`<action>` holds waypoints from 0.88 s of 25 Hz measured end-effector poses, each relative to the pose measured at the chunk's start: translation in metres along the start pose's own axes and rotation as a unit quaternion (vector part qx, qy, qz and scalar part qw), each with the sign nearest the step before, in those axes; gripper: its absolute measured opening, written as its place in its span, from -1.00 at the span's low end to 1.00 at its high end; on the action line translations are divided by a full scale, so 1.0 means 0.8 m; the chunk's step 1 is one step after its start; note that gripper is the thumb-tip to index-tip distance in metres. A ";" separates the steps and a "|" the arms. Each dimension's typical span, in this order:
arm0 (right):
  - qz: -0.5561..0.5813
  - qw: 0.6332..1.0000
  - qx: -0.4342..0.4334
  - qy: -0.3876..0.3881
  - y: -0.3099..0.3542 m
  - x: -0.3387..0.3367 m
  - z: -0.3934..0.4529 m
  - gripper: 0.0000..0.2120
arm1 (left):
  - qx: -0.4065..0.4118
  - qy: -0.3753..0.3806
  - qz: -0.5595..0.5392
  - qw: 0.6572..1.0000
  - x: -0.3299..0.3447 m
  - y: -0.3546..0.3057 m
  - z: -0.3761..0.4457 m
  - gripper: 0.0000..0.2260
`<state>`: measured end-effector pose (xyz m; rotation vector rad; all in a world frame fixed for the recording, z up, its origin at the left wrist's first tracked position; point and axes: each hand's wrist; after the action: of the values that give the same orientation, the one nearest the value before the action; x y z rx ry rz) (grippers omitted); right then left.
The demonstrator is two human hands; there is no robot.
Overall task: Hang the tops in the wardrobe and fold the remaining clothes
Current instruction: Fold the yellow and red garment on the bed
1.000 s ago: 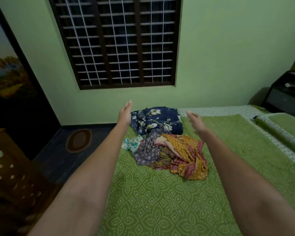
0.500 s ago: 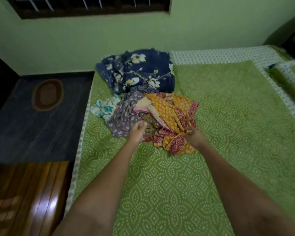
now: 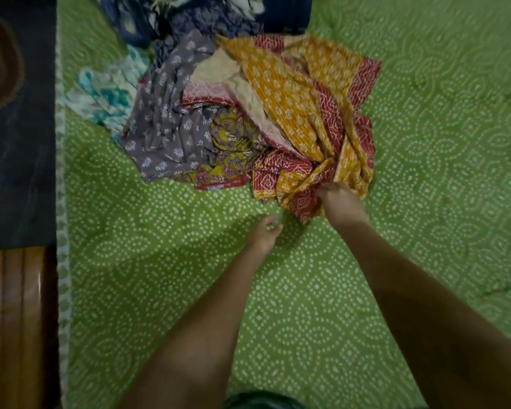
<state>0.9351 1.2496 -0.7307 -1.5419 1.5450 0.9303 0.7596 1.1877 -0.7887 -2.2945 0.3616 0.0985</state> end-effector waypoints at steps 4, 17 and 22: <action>0.138 0.989 0.033 0.032 0.036 -0.029 -0.004 -0.81 | 0.011 -0.063 -0.013 0.998 -0.041 -0.005 -0.023 -0.55; 0.613 0.788 -0.053 0.036 0.164 -0.447 -0.209 -0.70 | 0.290 -0.244 0.072 0.923 -0.276 -0.280 -0.319 -0.74; 0.512 0.841 -0.098 -0.145 0.185 -0.581 -0.316 -0.68 | 0.354 -0.415 0.201 0.814 -0.391 -0.406 -0.492 -0.77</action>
<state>0.7802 1.2376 -0.2037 -0.5199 2.0764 1.8436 0.5376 1.1804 -0.2332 -1.2312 0.3286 0.9736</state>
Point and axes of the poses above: each hand's wrist, its own z-axis towards the middle knuckle, its own x-axis out of the palm, y = z × x, and after that the axes turned 12 degrees about x, right-handed
